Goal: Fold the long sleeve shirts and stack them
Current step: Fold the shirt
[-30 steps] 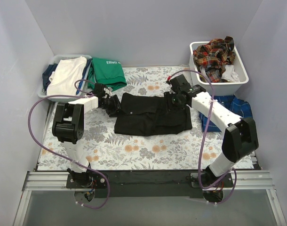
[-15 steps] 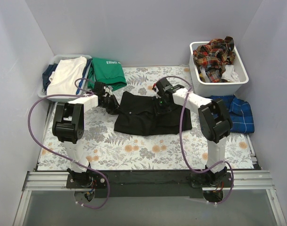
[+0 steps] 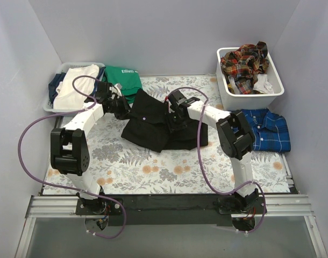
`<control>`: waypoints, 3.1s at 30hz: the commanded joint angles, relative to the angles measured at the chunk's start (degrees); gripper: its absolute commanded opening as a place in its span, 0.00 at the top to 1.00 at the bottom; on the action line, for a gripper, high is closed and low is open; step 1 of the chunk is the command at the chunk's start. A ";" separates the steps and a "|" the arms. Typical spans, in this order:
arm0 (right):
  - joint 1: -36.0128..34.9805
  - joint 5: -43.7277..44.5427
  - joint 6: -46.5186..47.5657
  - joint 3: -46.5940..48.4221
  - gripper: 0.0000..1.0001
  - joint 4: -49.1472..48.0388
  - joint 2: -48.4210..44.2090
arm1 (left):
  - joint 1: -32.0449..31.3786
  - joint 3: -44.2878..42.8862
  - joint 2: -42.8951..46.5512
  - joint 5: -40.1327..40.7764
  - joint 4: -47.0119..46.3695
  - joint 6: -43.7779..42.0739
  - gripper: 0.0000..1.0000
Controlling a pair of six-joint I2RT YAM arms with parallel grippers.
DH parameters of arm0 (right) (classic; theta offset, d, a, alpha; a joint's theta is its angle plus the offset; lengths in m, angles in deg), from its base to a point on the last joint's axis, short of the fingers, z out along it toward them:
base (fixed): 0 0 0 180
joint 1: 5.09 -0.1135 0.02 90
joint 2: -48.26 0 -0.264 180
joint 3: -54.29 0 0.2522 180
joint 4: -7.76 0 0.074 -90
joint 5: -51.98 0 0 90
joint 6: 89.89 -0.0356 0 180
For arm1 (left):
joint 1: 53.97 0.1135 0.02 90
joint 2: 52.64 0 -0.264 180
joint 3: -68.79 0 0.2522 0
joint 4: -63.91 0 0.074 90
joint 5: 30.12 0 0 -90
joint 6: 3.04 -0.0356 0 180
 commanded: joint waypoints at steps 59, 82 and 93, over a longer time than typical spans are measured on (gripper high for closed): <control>5.88 10.94 -1.04 -0.03 0.55 8.50 -22.14 | -13.82 -26.96 -8.11 22.20 13.29 7.41 1.00; -0.34 -5.68 0.54 24.05 0.56 5.52 6.42 | -9.61 -23.19 1.20 22.64 17.60 3.55 0.98; -6.86 -10.07 -0.50 30.72 0.56 -0.01 17.49 | -9.52 -23.53 -0.20 20.44 17.69 2.85 0.96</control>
